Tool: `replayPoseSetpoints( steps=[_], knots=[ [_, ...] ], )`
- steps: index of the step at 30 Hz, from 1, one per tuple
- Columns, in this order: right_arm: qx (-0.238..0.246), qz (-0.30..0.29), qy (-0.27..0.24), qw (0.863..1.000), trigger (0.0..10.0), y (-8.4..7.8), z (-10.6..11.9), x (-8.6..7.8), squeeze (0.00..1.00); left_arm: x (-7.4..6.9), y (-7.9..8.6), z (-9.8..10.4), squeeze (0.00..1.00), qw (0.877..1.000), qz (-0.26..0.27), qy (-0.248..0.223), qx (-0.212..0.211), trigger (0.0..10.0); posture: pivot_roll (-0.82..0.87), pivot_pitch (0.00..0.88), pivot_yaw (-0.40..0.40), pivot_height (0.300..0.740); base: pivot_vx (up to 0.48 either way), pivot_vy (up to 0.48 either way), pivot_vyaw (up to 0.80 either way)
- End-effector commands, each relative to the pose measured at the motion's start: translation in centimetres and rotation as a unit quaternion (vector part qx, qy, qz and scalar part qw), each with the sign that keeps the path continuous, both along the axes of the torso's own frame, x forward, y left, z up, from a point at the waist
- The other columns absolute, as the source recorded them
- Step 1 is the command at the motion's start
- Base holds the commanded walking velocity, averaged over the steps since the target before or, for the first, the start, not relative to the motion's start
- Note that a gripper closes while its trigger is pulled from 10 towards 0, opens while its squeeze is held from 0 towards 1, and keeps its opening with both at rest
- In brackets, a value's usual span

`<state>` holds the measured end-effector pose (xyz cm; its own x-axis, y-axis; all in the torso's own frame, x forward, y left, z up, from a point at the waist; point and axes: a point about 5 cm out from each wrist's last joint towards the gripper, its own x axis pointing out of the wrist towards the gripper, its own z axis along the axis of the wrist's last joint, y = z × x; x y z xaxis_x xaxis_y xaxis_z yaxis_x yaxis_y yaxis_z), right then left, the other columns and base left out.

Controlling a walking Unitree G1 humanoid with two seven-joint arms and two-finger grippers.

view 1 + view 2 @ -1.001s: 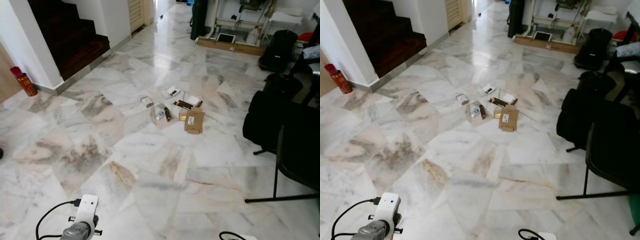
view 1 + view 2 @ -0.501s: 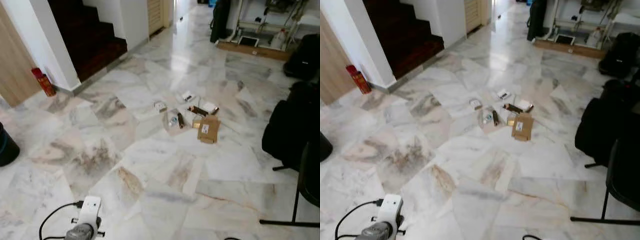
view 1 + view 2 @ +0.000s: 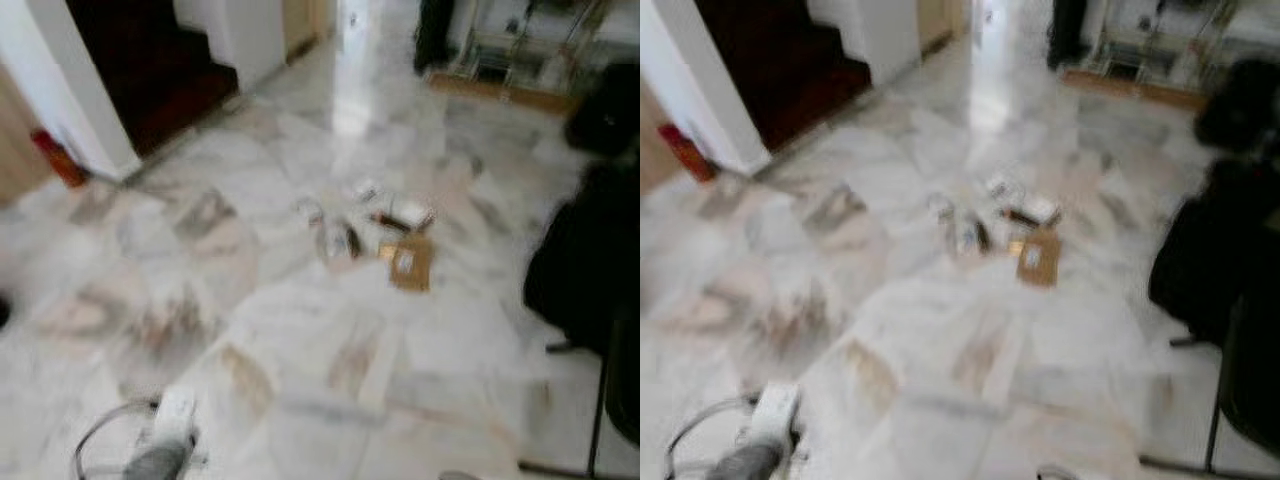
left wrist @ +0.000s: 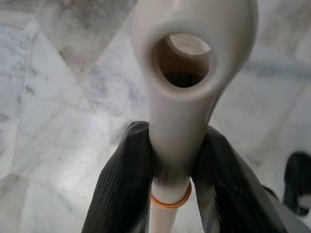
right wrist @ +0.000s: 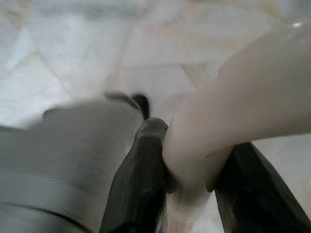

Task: Sweep floor

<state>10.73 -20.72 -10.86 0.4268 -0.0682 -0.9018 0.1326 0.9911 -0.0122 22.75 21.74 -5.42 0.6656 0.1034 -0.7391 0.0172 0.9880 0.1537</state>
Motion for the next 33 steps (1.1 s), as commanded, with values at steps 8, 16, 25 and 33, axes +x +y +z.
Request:
replayPoseSetpoints(
  steps=[8,16,25,33],
  knots=[
    [0.006,0.023,-0.010,1.000,10.0,1.4,0.3,1.8,0.00,-0.9,1.2,-0.3,0.00,1.000,0.010,0.014,0.009,10.0,0.01,0.059,-0.002,0.740,0.328,0.000,0.10],
    [0.012,0.020,-0.020,1.000,10.0,1.7,0.5,2.8,0.00,-0.7,1.1,-0.2,0.00,1.000,0.005,0.012,0.009,10.0,0.01,0.050,-0.002,0.740,0.329,0.000,0.78],
    [0.018,0.012,-0.022,1.000,10.0,1.9,0.5,2.9,0.00,-0.5,0.8,-0.2,0.00,1.000,-0.001,0.010,0.006,10.0,0.01,0.041,-0.001,0.740,0.328,0.000,0.05],
    [0.022,-0.008,-0.029,0.999,10.0,1.5,0.5,2.7,0.00,-0.5,0.8,-0.1,0.00,1.000,0.003,0.009,0.005,10.0,0.01,0.051,-0.005,0.740,0.330,0.000,0.00]
  ],
)
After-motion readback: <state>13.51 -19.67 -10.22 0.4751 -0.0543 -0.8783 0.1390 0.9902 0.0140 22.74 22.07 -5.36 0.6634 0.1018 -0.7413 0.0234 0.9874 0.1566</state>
